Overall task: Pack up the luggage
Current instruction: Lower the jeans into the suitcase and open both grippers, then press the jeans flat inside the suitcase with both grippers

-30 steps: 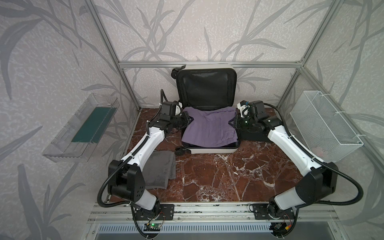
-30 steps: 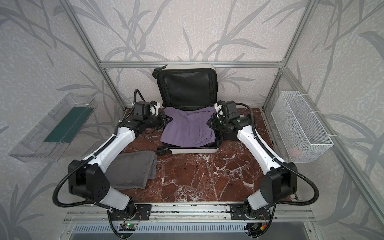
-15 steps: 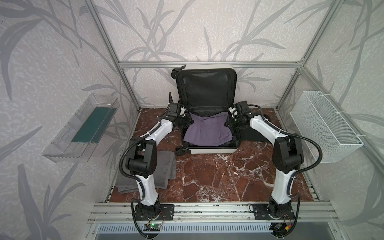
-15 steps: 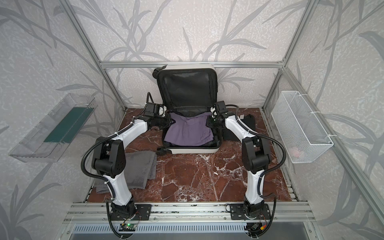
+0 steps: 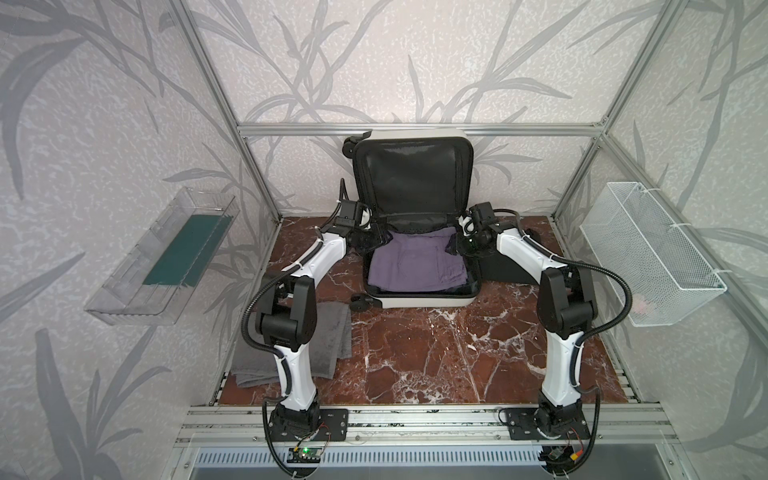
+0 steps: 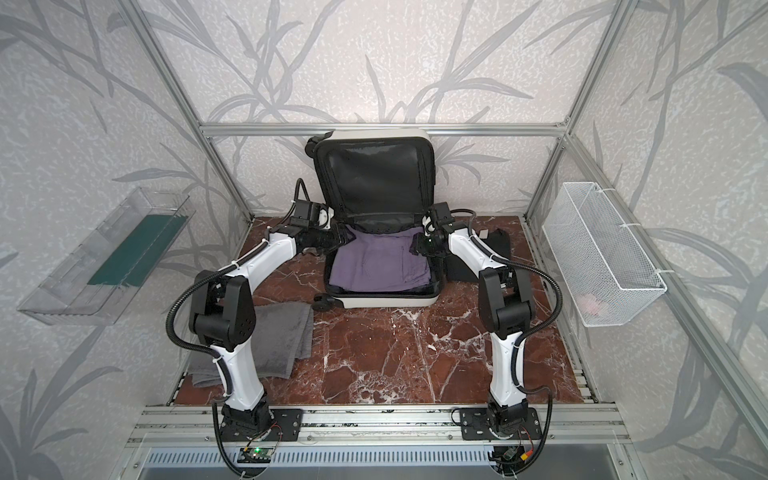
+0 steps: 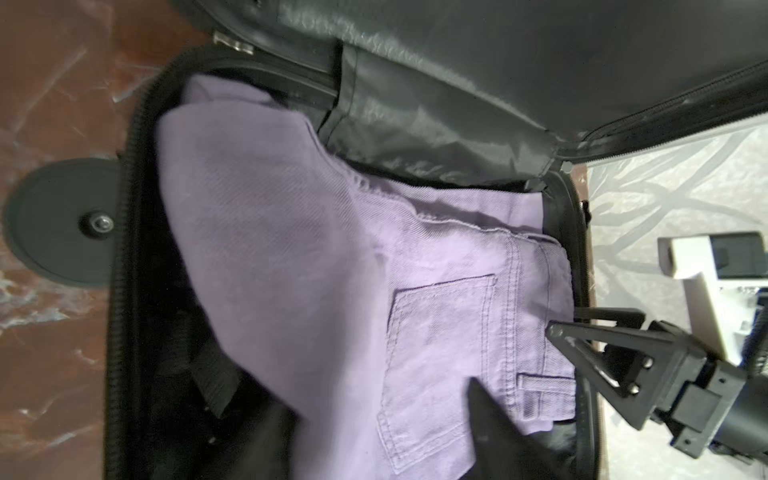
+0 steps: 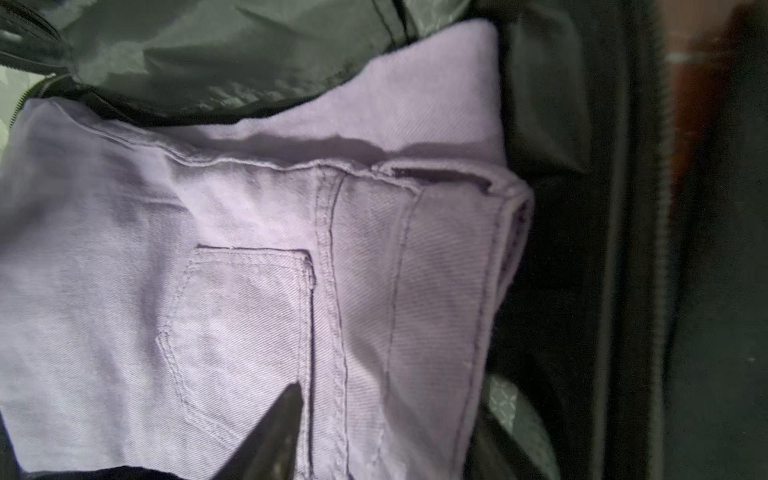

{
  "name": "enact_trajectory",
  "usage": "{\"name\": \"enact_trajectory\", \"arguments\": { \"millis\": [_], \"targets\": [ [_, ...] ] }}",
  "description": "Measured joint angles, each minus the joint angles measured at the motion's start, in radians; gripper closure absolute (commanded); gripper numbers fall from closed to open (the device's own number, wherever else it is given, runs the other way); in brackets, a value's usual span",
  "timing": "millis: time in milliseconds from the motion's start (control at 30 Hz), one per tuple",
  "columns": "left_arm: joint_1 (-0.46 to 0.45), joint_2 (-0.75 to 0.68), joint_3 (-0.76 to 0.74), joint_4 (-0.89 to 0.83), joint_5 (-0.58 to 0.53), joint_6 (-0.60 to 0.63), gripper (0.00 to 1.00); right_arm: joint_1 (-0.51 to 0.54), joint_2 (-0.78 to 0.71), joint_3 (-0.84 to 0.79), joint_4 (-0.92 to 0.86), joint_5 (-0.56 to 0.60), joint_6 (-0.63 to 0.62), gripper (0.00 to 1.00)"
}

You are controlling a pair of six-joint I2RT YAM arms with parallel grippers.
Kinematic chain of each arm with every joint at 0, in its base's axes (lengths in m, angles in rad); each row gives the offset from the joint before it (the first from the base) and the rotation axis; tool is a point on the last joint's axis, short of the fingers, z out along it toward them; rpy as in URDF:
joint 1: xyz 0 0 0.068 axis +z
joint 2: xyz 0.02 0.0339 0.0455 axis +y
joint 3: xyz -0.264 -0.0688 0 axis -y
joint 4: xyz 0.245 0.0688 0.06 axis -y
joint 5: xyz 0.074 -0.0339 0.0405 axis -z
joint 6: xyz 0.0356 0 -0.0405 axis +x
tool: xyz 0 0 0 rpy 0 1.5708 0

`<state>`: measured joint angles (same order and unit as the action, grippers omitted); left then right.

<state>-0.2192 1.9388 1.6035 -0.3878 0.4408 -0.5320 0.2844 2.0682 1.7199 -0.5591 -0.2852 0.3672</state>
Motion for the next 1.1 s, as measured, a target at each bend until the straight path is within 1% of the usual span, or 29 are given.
{"name": "enact_trajectory", "arguments": {
  "millis": [67,100,133,300,400,567,633,733,933,1100],
  "targets": [
    [0.000,-0.002,0.028,-0.026,-0.015,0.010,0.12,0.001,-0.012,0.019,-0.025,0.016,-0.008,0.36],
    [0.000,-0.003,0.045,-0.046,-0.027,0.016,0.04,0.001,-0.025,0.024,-0.035,0.026,-0.013,0.36],
    [0.000,-0.003,0.065,-0.069,-0.038,0.026,0.01,0.001,-0.040,0.028,-0.046,0.036,-0.017,0.35],
    [-0.009,-0.021,0.144,-0.148,-0.095,0.048,0.01,0.007,-0.126,0.027,-0.070,0.060,-0.021,0.38],
    [-0.034,-0.031,0.182,-0.169,-0.109,0.058,0.01,0.019,-0.166,0.027,-0.069,0.063,-0.020,0.39],
    [-0.093,-0.022,0.210,-0.179,-0.110,0.062,0.01,0.074,-0.165,0.024,-0.065,0.059,-0.015,0.39],
    [-0.113,-0.003,0.209,-0.180,-0.110,0.061,0.01,0.095,-0.155,0.010,-0.052,0.059,-0.008,0.40],
    [-0.119,0.027,0.181,-0.167,-0.111,0.061,0.01,0.113,-0.135,-0.039,-0.023,0.057,0.006,0.40],
    [-0.112,0.066,0.083,-0.161,-0.126,0.061,0.01,0.102,-0.070,-0.120,-0.011,0.069,0.016,0.39],
    [-0.106,0.070,0.094,-0.170,-0.128,0.069,0.01,0.100,-0.058,-0.116,-0.014,0.067,0.013,0.38]
  ]
}}
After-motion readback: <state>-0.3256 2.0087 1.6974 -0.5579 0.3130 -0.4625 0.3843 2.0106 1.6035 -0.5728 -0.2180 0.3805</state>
